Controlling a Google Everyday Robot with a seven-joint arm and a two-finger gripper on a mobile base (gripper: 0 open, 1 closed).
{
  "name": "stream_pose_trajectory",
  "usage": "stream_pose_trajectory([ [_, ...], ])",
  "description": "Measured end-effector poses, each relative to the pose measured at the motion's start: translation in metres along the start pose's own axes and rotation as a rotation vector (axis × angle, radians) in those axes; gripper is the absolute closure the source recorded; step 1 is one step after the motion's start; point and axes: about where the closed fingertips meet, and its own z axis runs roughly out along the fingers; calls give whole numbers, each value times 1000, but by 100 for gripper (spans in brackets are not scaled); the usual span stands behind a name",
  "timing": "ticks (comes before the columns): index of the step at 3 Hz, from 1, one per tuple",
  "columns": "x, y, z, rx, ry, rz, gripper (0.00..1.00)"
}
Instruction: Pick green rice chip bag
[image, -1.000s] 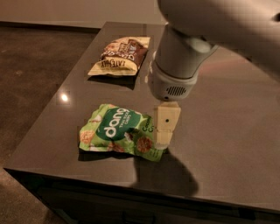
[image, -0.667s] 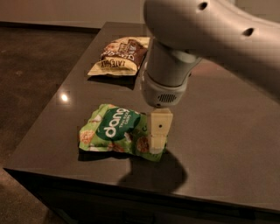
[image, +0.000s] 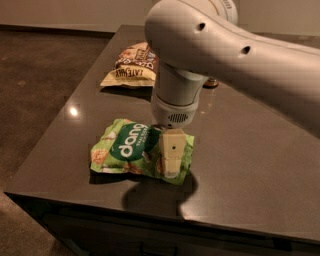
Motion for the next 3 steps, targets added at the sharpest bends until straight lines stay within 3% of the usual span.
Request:
stream_pose_trajectory([
  [1,-6,-3,14,-28,14,-38,3],
  [2,-8,-1,16,-52,15,-66,26],
  [3,-13,4,-2,-81,-5,-106,57],
])
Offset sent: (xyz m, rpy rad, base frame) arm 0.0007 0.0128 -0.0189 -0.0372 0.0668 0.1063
